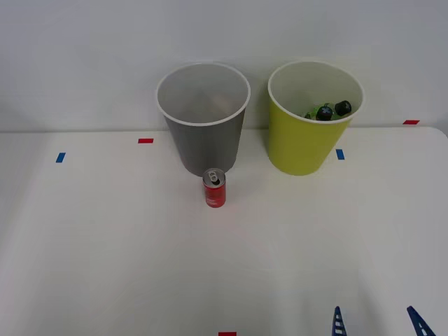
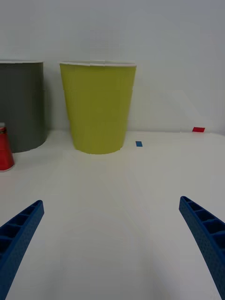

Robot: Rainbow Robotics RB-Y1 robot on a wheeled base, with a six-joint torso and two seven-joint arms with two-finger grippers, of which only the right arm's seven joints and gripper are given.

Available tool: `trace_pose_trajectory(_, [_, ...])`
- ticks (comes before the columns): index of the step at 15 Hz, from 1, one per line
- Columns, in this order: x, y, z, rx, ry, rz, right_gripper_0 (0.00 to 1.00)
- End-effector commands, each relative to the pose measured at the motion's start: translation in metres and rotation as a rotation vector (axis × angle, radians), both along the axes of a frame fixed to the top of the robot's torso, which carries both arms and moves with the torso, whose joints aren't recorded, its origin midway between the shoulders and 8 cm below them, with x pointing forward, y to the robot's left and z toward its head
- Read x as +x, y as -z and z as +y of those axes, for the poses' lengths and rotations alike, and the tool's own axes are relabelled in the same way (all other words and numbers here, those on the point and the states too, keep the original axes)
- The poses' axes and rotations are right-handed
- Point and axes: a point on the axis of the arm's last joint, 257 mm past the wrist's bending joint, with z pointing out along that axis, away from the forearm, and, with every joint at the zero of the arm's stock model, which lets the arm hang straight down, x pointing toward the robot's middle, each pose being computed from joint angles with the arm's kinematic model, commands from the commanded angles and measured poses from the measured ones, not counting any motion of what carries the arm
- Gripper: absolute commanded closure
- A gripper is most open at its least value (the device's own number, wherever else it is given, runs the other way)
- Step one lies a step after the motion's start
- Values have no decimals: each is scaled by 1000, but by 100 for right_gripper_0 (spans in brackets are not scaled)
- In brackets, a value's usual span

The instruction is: Put cans in the gray bin, plastic bottles in the light green bin

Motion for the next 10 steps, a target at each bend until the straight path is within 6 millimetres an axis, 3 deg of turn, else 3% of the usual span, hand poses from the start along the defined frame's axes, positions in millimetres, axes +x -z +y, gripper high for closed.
trace_pose_trajectory(1, [-10,12,4,20,13,29,0])
trace_pose_trajectory(8, [-23,46,8,18,7,105,0])
trace_pose_trajectory(10, [-22,43,16,9,-13,99,0])
